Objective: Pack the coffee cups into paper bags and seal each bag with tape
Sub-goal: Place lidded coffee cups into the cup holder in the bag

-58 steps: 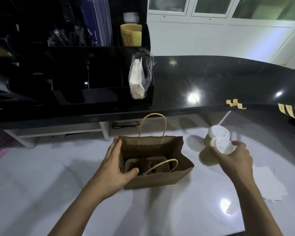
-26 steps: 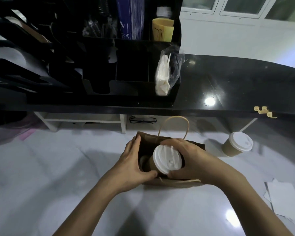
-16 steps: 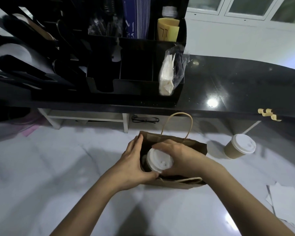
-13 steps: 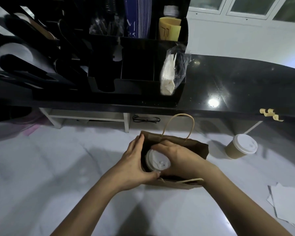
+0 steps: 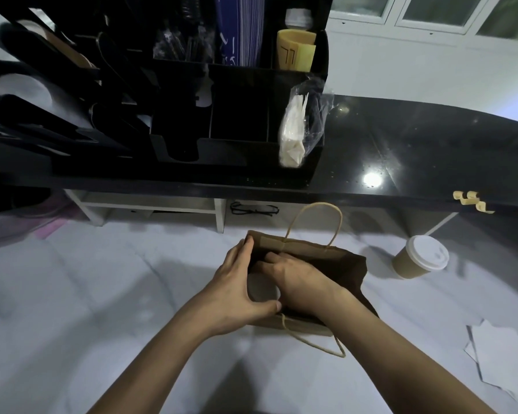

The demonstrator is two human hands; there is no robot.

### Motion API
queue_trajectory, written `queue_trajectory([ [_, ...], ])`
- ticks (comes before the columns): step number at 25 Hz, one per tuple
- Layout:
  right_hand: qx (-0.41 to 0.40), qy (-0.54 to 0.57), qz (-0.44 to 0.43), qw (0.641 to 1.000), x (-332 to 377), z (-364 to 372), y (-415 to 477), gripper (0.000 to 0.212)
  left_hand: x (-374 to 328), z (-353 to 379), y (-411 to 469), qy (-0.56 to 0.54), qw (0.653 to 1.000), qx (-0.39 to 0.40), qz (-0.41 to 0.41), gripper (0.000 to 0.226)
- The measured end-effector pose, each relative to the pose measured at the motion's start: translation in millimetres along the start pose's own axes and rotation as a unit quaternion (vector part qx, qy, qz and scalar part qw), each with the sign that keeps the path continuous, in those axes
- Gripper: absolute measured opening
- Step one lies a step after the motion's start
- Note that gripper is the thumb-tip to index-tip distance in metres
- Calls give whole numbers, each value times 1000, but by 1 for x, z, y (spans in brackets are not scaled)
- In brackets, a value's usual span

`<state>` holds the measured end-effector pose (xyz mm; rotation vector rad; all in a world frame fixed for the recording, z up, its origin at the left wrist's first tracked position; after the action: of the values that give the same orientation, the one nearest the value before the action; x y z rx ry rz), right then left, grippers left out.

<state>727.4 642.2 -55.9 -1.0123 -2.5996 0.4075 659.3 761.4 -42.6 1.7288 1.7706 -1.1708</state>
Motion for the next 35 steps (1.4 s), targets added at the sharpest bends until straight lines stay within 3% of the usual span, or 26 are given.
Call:
queue_trajectory([
  [8,14,42,9,999,-4,3,-3,77,-1,0,-1,-6,1000,-15,4,125],
  [12,-35,106,5,994,-6,-6,-20,84,-1,-1,0,-13,1000,-22,6,124],
  [17,-128,177,39,975,-28,-25,-50,43,-4,-1,1,-10,999,-34,5,116],
  [22,-254,289,106,917,-56,-43,-104,12,-12,2,2,16,999,-45,-13,107],
  [27,-381,309,158,857,-91,-49,-152,10,-12,6,5,15,998,-60,-13,105],
  [35,-409,263,350,801,-183,-12,-181,9,-20,13,12,20,997,-76,-15,106],
])
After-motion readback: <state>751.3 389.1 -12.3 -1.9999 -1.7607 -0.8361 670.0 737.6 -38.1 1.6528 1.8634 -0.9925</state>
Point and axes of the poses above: each hand's wrist, its own y-axis towards the middle knuckle, its own z-axis out of the palm, x = y × z, the point moved 5 cm from there along y, towards the middle knuckle
